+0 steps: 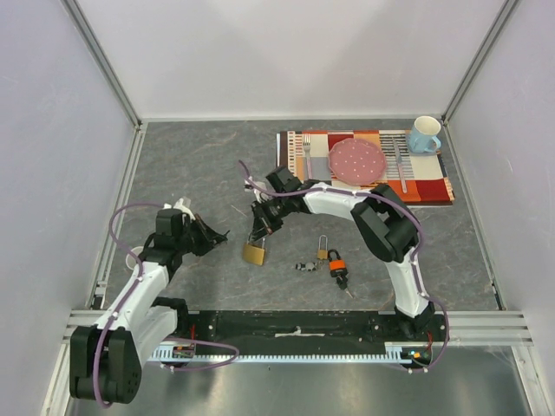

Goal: Lock with the key
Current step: Place the lock at the center of the board, then place the key at the center of the board.

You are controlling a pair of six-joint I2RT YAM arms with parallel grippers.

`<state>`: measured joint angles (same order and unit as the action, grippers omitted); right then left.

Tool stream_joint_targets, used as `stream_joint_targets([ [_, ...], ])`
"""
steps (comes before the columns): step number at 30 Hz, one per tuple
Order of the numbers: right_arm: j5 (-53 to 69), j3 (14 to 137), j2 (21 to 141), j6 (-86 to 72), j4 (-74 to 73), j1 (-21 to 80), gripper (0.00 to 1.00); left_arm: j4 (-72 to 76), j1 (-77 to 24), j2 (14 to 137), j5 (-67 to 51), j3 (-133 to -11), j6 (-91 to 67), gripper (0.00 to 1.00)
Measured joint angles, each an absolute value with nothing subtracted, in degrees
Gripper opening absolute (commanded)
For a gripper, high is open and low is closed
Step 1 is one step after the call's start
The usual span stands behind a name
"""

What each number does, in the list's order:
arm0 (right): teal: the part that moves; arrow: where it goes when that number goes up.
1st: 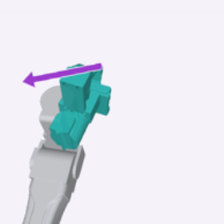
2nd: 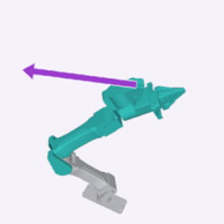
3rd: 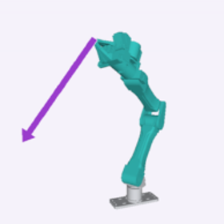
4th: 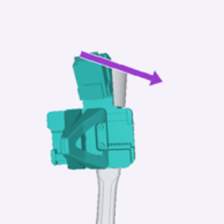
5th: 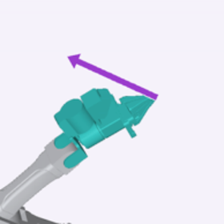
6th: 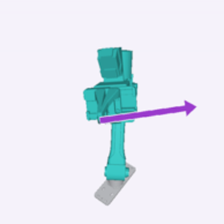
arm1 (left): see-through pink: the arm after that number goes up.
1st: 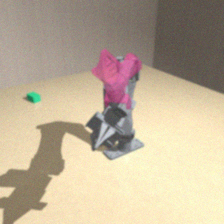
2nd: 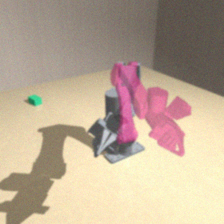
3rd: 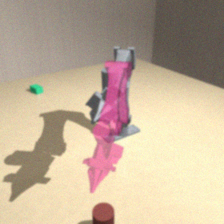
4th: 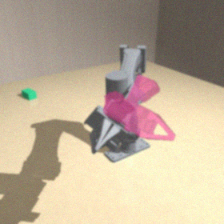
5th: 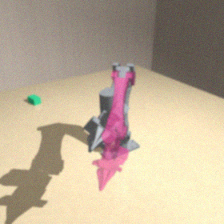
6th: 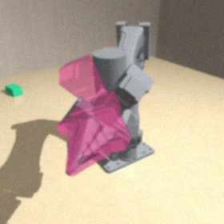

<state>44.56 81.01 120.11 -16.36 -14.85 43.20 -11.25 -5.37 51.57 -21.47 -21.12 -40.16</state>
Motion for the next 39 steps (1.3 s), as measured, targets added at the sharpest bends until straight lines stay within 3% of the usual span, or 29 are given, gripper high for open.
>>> stream_joint_targets([
  [12, 46.74, 97.41, 131.02, -14.76, -19.44, 47.13, 0.02, -10.66, -2.59, 52.01, -21.58, -17.69, -40.21, 0.02],
  [15, 46.63, 99.15, 132.31, -15.03, -19.86, 47.53, 0.1, -10.66, -2.59, 51.92, -21.58, -17.32, -40.21, 0.02],
  [16, 46.54, 99.55, 132.6, -15.09, -20.16, 47.55, 0.24, -10.63, -2.59, 51.79, -21.58, -17.23, -40.21, 0.02],
  [21, 42.09, 100.95, 134.23, -15.14, -21.15, 47.62, 0.44, -10.57, -2.59, 50.96, -21.58, -17.15, -40.23, 0.02],
  [26, 39.35, 102.96, 135.04, -15.46, -21.93, 47.77, 0.57, -9.93, -2.59, 50.92, -21.71, -16.43, -40.23, 0.02],
  [36, 30.92, 102.3, 131.76, -15.31, -21.15, 48.34, 0.92, -10.17, -2.46, 49.82, -21.93, -16.01, -40.23, 0.02],
  [39, 26.85, 96.84, 126.08, -15.46, -19.38, 48.27, 0.94, -10.39, -2.39, 48.51, -21.06, -15.99, -40.23, 0.02],
])
